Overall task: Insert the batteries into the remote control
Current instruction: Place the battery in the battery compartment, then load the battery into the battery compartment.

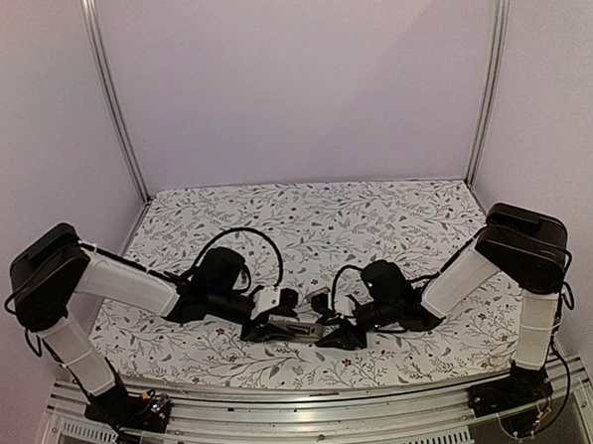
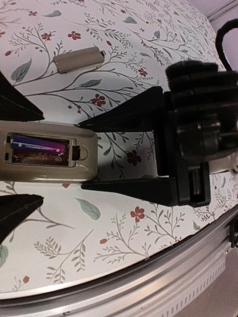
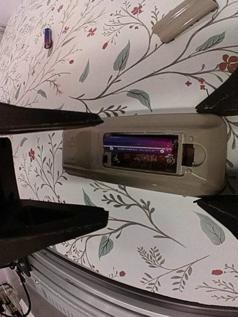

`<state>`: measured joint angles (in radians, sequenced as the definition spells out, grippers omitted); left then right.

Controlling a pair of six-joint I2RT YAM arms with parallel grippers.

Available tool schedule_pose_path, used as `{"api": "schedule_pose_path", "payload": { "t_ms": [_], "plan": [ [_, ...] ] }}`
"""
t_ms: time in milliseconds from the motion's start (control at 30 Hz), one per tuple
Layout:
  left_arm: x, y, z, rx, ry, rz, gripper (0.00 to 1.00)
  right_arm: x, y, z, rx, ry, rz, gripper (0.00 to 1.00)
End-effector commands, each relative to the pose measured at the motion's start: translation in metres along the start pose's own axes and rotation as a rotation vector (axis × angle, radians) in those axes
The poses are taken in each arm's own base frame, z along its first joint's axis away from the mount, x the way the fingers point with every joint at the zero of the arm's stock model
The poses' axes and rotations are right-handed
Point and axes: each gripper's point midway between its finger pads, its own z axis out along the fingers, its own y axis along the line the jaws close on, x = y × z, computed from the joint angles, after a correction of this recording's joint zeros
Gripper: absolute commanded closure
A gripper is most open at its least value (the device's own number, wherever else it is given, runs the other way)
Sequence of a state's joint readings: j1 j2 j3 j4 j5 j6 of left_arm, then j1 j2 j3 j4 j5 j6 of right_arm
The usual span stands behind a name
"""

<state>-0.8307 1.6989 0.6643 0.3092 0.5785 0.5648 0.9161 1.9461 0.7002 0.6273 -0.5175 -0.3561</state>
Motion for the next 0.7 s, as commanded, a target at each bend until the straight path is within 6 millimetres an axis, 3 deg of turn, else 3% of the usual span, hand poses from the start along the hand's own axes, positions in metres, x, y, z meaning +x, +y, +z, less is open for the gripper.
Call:
{"api": "schedule_pose_path", "payload": {
  "t_ms": [0,67,133,200,467,667],
  "plan": [
    [-0.018,0.002,-0.023,0.047,-0.042,0.024,0.51,0.003,-0.004,0.004,0.019,0.019,0.015,0.67],
    [-0.008,0.004,-0.031,0.056,-0.017,0.049,0.60,0.004,-0.005,0.003,0.023,0.022,0.017,0.67],
    [0.008,0.010,-0.033,0.041,0.029,0.072,0.77,0.004,-0.005,0.003,0.024,0.022,0.016,0.67],
    [0.011,0.012,-0.031,0.044,0.030,0.095,0.87,0.003,-0.006,0.003,0.023,0.022,0.015,0.67],
    [0.028,-0.001,-0.014,0.099,0.060,0.090,0.84,0.003,-0.010,0.004,0.035,0.025,0.014,0.67],
    [0.017,0.009,0.001,0.047,0.029,0.059,0.85,0.007,-0.008,0.004,0.029,0.033,0.013,0.67]
  ]
}}
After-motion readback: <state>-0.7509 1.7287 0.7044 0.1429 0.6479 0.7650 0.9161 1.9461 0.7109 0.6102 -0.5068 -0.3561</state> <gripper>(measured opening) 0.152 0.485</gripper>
